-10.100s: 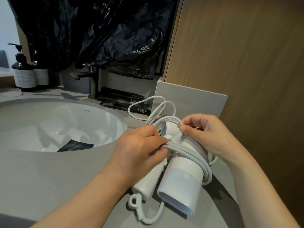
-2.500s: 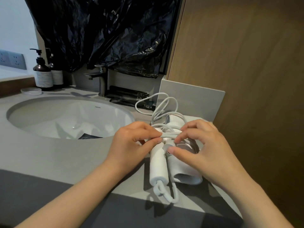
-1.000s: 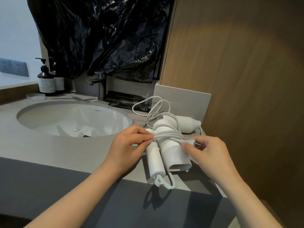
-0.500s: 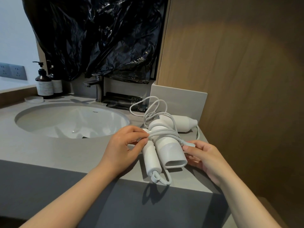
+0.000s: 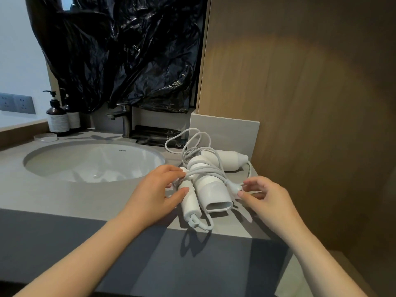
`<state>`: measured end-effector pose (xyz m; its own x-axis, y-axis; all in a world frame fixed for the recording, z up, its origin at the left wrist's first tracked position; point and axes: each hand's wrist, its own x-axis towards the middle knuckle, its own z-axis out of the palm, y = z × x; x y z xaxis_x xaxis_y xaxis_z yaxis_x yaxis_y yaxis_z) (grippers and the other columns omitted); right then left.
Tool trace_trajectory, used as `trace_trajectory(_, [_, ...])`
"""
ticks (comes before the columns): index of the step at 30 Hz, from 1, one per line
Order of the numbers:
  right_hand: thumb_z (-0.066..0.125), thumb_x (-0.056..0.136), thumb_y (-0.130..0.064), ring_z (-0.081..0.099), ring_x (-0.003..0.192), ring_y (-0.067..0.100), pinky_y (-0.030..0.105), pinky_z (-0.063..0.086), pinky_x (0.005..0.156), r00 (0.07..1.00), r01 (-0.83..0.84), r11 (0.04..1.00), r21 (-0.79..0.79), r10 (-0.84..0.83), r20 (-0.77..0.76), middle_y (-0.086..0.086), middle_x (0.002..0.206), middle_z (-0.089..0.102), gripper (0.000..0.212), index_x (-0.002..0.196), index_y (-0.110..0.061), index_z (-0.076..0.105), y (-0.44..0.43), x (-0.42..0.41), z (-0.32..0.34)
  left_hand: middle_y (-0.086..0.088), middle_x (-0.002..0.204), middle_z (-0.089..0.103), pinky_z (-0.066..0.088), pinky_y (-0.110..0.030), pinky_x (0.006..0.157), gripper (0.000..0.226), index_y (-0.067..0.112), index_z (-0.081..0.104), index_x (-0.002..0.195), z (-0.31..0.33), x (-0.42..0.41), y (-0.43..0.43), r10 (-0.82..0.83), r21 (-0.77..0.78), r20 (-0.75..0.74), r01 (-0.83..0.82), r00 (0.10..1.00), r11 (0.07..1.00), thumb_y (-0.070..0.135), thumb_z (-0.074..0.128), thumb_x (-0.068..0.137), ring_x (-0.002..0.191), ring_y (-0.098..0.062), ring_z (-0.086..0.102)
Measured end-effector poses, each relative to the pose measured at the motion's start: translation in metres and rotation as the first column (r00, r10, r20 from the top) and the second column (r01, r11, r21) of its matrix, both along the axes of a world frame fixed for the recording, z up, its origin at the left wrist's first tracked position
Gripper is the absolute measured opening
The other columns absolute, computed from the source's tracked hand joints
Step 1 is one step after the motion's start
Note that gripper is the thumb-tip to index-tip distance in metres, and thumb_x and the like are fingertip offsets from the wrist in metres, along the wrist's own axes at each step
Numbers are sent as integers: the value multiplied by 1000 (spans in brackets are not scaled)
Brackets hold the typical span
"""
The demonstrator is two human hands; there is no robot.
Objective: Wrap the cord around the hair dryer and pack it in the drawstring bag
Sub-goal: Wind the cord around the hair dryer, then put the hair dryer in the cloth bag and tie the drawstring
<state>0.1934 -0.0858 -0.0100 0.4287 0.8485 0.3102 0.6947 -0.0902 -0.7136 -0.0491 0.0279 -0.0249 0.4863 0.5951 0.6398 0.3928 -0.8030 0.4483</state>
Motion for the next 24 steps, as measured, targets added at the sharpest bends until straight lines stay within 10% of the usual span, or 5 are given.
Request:
trace_trajectory(7, [62, 89, -40, 60, 88, 3, 16, 53, 77, 838, 136, 981, -136, -41, 545, -16, 102, 64, 23, 111, -33, 62, -71, 17, 15, 4, 106, 69, 51, -30, 82, 50, 18, 72, 107, 36, 12, -62, 6, 180, -246, 40, 969, 983, 50, 44, 82, 96, -19, 65])
trace_trajectory(24, [56, 87, -41, 61, 91, 12, 26, 46, 65, 812, 383, 803, -457, -55, 582, -10, 91, 66, 15, 96, -29, 61, -229, 176, -103, 5, 123, 58, 46, -27, 92, 41, 27, 56, 131, -58, 198, -171, -259, -29, -654, 318, 711, 948, 44, 53, 94, 110, -13, 57])
